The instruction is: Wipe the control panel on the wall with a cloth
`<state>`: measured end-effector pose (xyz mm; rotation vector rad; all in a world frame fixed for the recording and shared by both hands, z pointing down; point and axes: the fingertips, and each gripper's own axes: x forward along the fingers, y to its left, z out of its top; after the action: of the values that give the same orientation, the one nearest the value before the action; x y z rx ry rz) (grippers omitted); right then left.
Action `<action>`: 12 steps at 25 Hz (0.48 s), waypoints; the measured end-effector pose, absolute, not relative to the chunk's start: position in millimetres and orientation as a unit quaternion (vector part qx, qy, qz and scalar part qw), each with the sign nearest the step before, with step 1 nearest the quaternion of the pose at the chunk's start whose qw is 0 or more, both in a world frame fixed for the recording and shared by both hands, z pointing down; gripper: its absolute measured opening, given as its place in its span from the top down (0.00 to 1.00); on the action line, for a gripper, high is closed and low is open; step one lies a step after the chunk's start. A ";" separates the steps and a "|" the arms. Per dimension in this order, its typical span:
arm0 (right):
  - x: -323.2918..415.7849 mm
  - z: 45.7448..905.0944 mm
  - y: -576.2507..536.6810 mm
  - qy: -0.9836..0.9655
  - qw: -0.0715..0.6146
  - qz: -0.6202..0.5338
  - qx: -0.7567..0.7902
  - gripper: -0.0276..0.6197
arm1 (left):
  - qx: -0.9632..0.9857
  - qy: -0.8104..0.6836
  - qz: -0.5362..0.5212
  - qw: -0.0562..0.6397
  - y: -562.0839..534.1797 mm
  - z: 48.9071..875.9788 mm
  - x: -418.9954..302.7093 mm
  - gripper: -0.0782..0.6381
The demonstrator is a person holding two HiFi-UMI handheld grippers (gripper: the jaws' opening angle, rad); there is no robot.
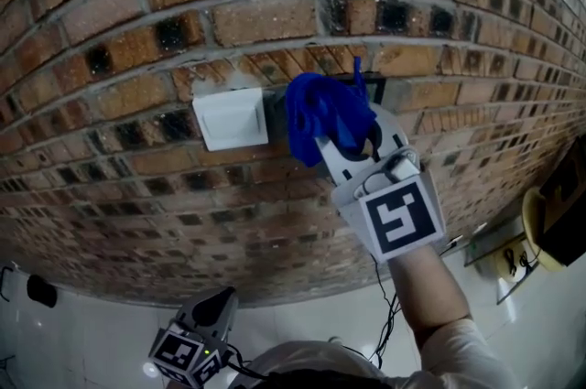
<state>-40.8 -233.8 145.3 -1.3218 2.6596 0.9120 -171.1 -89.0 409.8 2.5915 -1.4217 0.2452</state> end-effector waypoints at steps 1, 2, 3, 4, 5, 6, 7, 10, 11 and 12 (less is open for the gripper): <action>-38.1 143.9 -234.0 0.856 0.023 0.291 -0.427 0.82 | 0.869 -0.479 0.081 0.090 -88.7 410.2 -172.4 0.89; -33.4 143.1 -233.6 0.855 0.026 0.288 -0.430 0.82 | 0.868 -0.481 0.080 0.092 -88.9 410.3 -173.2 0.89; -26.7 142.7 -233.2 0.853 0.027 0.285 -0.436 0.82 | 0.868 -0.481 0.080 0.091 -89.6 410.3 -173.8 0.89; -18.3 142.6 -233.2 0.850 0.027 0.283 -0.443 0.82 | 0.868 -0.481 0.082 0.088 -90.7 410.5 -174.3 0.89; -8.3 142.8 -233.8 0.845 0.025 0.282 -0.453 0.82 | 0.869 -0.481 0.084 0.086 -91.8 410.7 -173.8 0.89; 3.2 143.3 -235.1 0.839 0.023 0.282 -0.465 0.82 | 0.869 -0.479 0.085 0.088 -92.8 410.7 -171.9 0.89; 15.7 144.1 -237.4 0.832 0.019 0.282 -0.477 0.82 | 0.870 -0.477 0.085 0.090 -93.7 410.8 -169.1 0.89; 52.7 144.4 -246.5 0.815 0.012 0.295 -0.498 0.82 | 0.875 -0.468 0.088 0.091 -97.4 411.6 -160.2 0.89; 64.2 144.6 -249.1 0.809 0.011 0.299 -0.505 0.82 | 0.877 -0.465 0.088 0.089 -98.2 411.7 -157.3 0.89; 75.4 145.6 -251.7 0.803 0.009 0.299 -0.516 0.82 | 0.878 -0.462 0.089 0.088 -98.8 411.4 -154.5 0.89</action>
<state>75.4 -251.7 145.6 -1.6122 2.5081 0.9330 -154.5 -98.8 411.4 2.6140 -1.3748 0.2636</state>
